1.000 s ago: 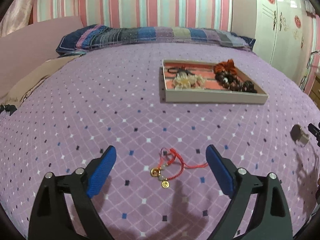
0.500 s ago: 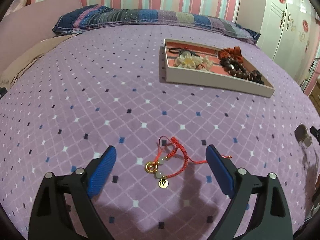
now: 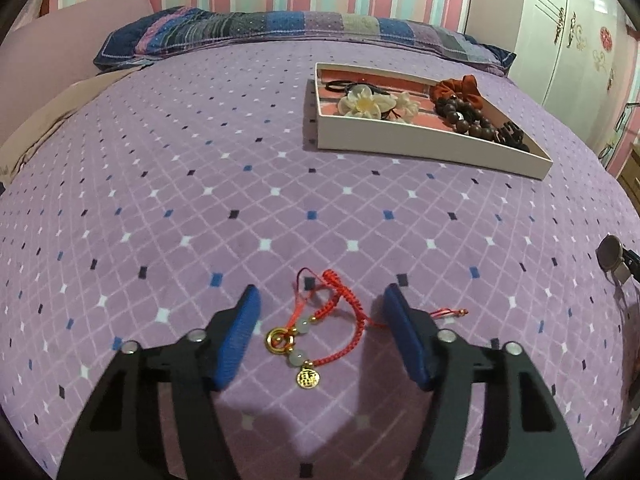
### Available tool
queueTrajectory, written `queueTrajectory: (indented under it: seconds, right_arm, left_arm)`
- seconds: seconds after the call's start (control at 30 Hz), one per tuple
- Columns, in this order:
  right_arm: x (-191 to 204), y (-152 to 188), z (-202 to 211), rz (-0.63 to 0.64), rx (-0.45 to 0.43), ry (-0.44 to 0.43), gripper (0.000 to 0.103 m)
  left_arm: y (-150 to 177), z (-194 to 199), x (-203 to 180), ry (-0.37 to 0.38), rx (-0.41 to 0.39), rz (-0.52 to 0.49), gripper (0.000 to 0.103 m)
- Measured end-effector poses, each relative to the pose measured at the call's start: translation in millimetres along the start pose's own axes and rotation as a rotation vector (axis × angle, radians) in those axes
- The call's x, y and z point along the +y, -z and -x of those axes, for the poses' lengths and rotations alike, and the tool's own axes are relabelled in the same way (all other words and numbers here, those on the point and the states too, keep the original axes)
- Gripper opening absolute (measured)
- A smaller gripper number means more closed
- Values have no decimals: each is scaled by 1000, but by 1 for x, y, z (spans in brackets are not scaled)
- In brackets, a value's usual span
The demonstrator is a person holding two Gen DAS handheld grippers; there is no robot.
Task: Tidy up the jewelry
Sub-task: 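Grasp the red string charm bracelet with the left tool while the right tool grasps the white-strap watch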
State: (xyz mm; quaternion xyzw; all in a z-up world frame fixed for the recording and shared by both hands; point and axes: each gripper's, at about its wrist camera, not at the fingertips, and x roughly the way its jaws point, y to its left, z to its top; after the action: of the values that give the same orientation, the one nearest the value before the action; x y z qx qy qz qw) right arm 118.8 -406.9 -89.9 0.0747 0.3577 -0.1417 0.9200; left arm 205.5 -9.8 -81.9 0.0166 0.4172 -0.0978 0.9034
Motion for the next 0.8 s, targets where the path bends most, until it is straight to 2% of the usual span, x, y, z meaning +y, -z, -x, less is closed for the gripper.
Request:
queueTrajectory:
  seconds: [0.03,0.1,0.17,0.4,0.57,0.63,0.67,0.8]
  right_arm:
    - [0,0,-1,-3,3,-5,59]
    - [1,0,-2,-2,10,-16,54]
    - [4,0,-3,6,14,-21,51]
    - [18,-3,-12,30,42,-54,27]
    - [21,-6,-15,29,43,-40,22]
    - [21,-6,-14,26,38,-36,16]
    - [22,-6,-14,30,36,-29,9]
    - [23,-5,-13,40,28,-22,8]
  left_arm:
    - [0,0,0,-1,-1,1,57]
    - [-2,1,-1,4,-3,3,42]
    - [-3,1,-3,14,-3,1,34]
    - [-4,-3,-8,14,0,-8,28]
    - [-4,-5,-9,11,-3,-17,25]
    - [-5,-5,-9,16,-4,-17,22]
    - [-6,-5,-9,21,-3,-15,17]
    - [-6,-5,-9,30,-1,-10,13]
